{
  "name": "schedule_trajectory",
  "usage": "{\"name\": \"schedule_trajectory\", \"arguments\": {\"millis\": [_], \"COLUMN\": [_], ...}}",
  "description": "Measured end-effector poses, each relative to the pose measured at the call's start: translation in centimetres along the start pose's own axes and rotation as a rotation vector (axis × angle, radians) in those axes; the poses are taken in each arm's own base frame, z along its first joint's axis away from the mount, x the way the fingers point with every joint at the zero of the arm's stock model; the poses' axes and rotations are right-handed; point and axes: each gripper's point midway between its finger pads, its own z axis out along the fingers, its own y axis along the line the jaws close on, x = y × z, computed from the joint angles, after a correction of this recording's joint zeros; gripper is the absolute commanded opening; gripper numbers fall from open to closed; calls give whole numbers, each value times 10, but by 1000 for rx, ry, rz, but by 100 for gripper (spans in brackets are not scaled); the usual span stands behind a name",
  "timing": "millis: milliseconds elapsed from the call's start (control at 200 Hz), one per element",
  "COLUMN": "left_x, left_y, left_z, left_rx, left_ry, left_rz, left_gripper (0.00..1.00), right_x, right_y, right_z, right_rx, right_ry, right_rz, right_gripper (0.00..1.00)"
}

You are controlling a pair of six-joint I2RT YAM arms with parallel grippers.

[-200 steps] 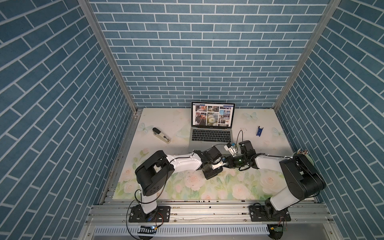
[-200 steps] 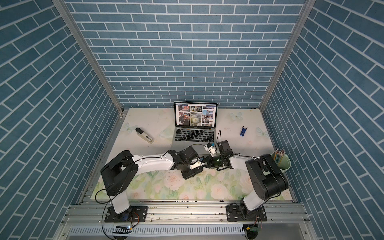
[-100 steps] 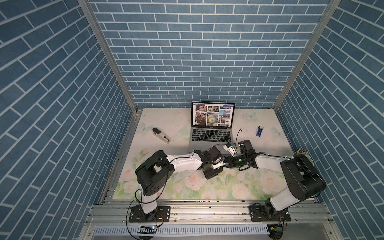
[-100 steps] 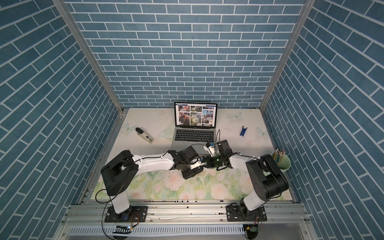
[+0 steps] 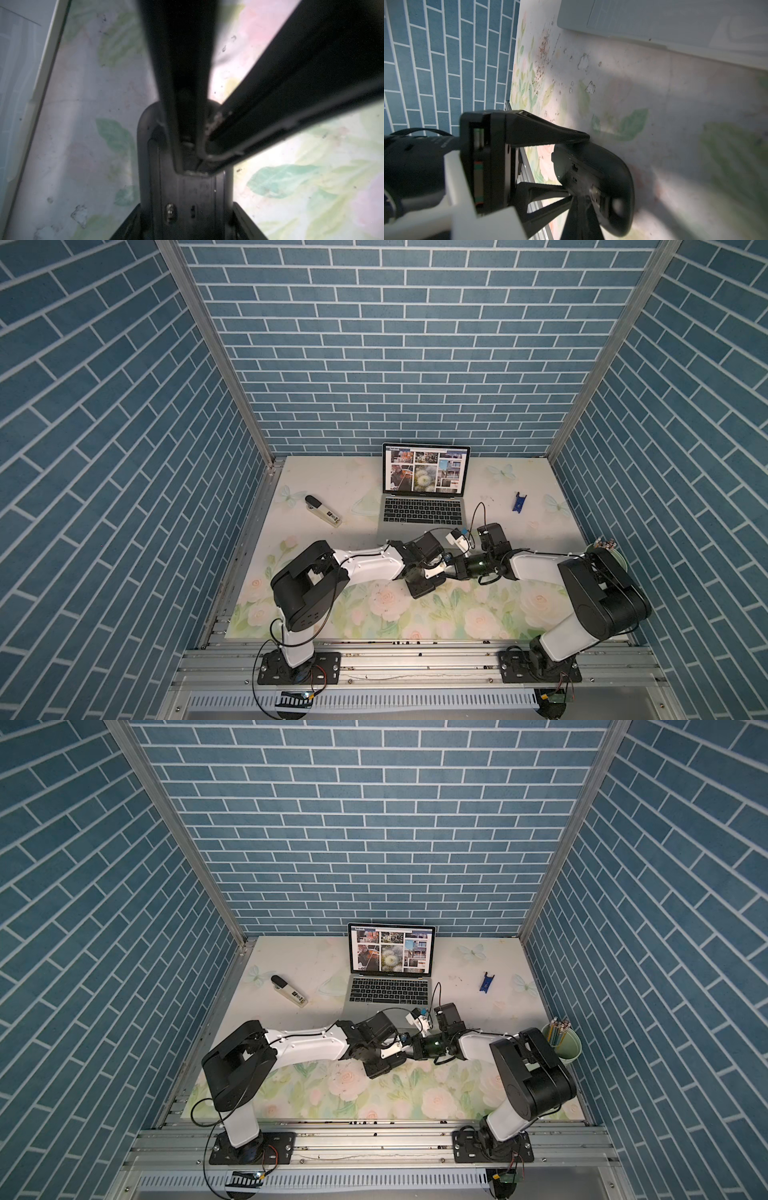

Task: Remove the wireless mouse receiver from the laptop
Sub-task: Insert the USB plug into the mouse.

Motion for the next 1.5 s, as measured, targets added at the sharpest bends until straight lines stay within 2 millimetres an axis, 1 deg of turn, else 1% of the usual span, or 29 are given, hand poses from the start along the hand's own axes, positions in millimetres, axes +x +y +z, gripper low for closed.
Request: {"name": "schedule_trajectory", "arguments": {"millis": [640,885,1185,1500], "left_x": [0,0,0,0], "left_y": [0,0,0,0], "left_z": [0,0,0,0], "left_rx": [0,0,0,0], "left_ry": [-1,-1,-1,-1], "left_rz": [0,0,0,0], "left_gripper": [53,53,53,52], "right_x": [6,0,-9,-8], "right_y": [-1,0,4,2], "right_z": [5,5,-3,-2], "right_rx": [-62,-79,-119,-141], "right_ry": [31,28,2,10], "right_rz": [-8,-9,-13,-3], "right_gripper": [0,0,0,0]}}
